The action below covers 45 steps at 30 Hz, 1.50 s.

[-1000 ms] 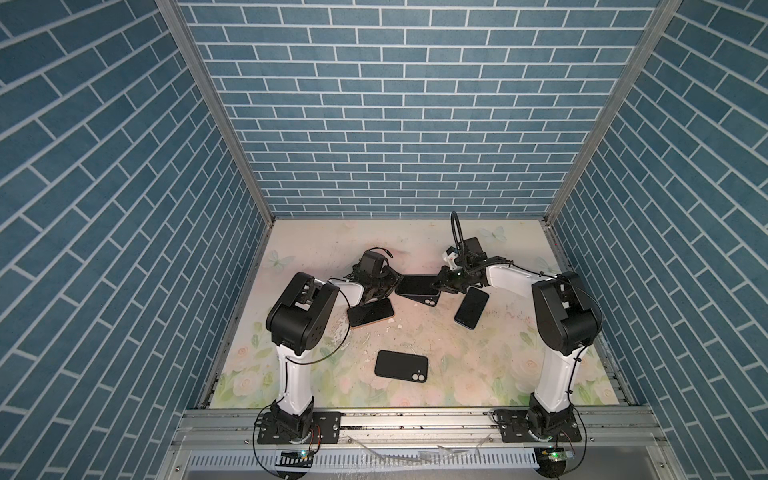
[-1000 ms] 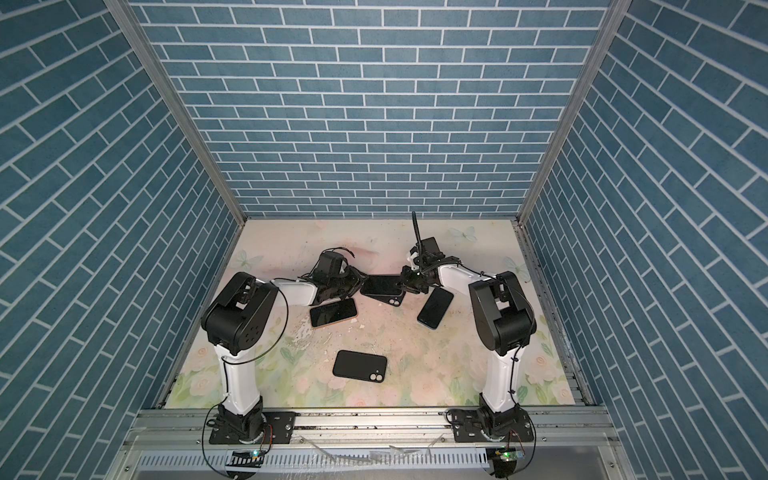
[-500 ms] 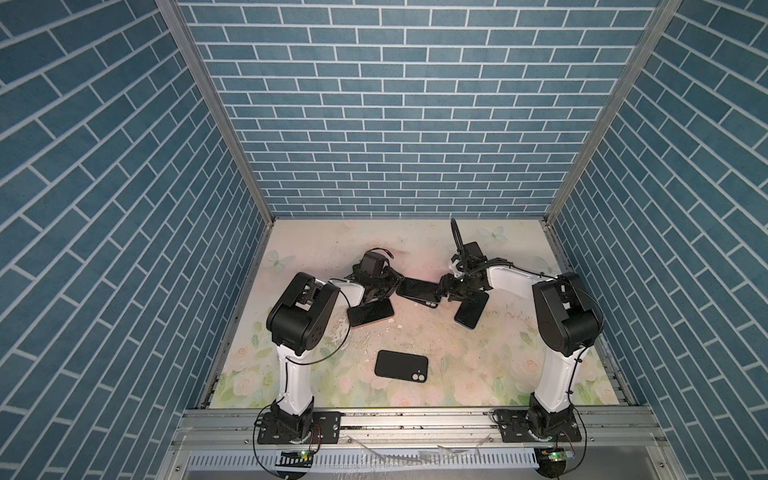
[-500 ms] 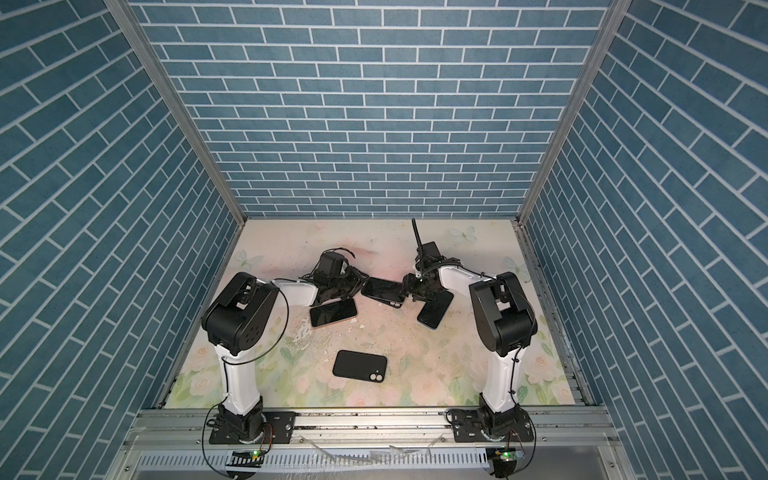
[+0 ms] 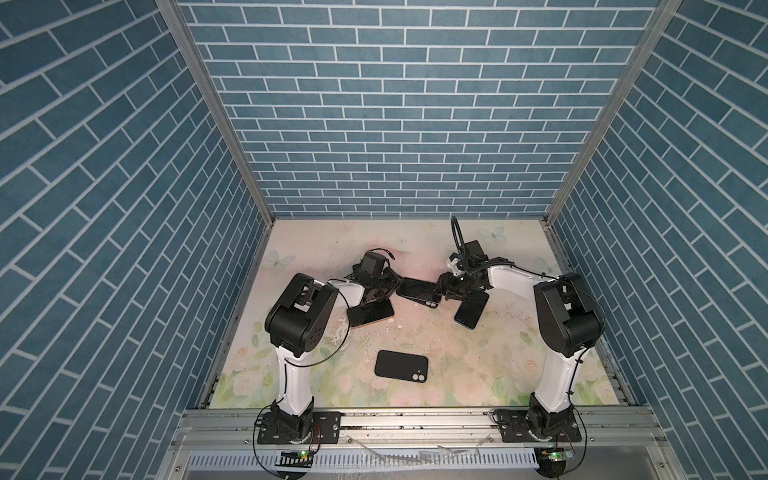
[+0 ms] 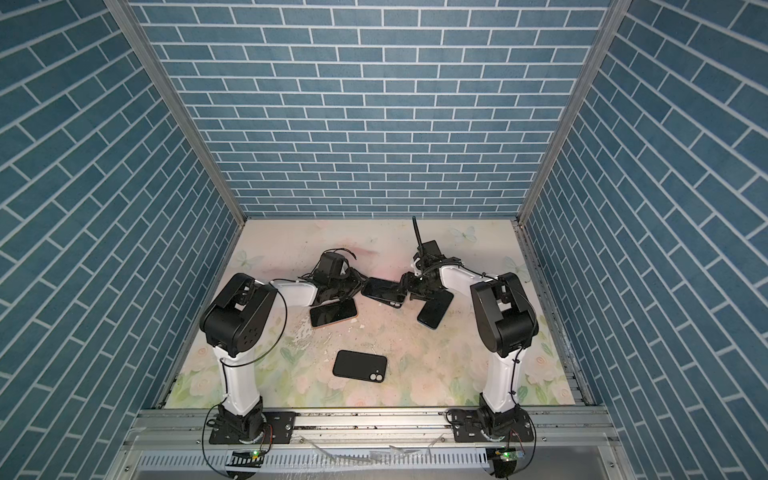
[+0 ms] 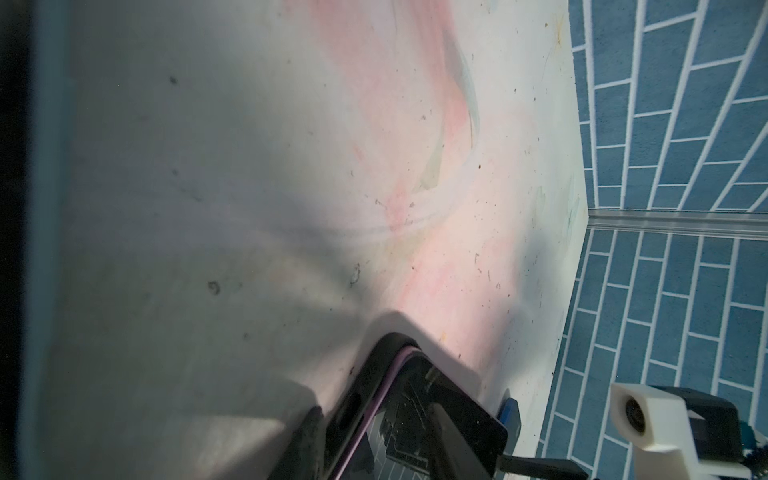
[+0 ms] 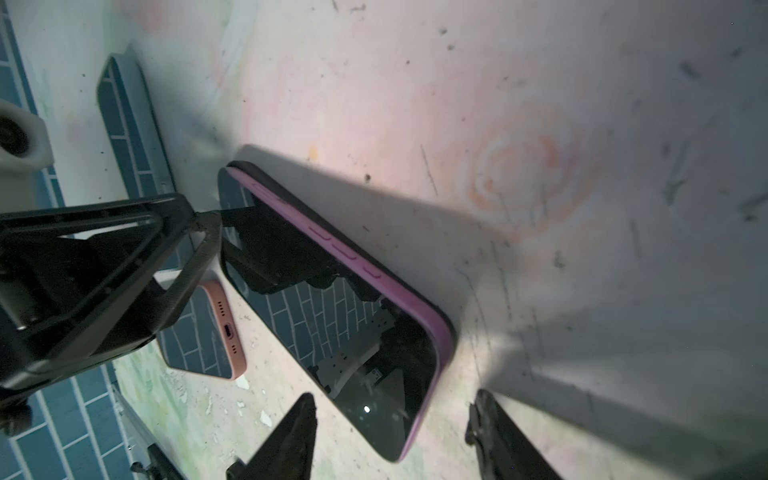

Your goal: Put the phone into the phone case

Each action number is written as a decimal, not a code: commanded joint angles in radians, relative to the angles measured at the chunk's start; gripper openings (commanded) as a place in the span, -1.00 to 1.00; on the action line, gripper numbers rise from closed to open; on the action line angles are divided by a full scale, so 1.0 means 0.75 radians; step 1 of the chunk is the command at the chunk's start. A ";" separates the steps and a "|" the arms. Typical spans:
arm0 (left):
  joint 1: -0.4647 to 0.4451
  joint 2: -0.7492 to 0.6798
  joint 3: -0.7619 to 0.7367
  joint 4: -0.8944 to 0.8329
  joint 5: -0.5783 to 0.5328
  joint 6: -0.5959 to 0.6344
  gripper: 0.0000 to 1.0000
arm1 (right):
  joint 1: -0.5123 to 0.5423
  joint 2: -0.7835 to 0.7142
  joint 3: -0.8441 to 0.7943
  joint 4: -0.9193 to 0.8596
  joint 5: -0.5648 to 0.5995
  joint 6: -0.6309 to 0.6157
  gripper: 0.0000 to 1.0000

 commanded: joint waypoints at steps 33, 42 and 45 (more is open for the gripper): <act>-0.136 0.007 -0.036 -0.075 -0.006 -0.048 -0.15 | -0.089 0.128 0.264 -0.211 0.227 -0.241 0.21; -0.136 0.034 -0.026 -0.075 -0.022 -0.048 -0.15 | -0.029 0.101 0.233 -0.203 0.206 -0.294 -0.09; -0.136 0.040 -0.024 -0.072 -0.023 -0.050 -0.16 | 0.000 0.064 0.199 -0.201 0.217 -0.304 -0.16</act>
